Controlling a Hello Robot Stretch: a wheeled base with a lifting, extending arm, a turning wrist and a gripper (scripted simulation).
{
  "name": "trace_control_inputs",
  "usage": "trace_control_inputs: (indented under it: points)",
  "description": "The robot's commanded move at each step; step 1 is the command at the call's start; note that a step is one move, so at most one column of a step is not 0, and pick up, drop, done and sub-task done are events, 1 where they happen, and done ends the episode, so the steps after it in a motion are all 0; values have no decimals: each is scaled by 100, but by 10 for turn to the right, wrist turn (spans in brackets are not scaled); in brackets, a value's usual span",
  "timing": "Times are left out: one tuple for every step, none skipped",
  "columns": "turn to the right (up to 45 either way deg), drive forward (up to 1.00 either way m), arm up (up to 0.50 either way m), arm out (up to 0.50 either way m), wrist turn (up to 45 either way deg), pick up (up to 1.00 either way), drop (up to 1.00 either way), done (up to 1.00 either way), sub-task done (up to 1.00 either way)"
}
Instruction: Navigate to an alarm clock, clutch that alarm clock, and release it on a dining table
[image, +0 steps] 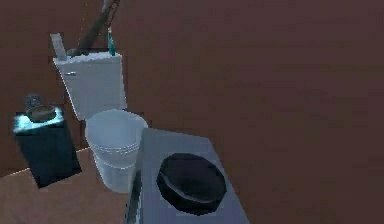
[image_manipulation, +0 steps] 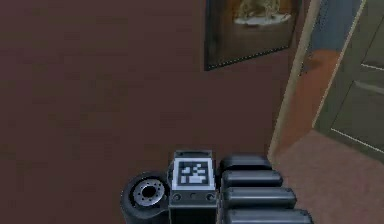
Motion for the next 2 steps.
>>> trace_control_inputs:
  points:
    - [-450,0,0,0,0,0,0,0,0]
    - [-330,0,0,0,0,0,0,0,0]
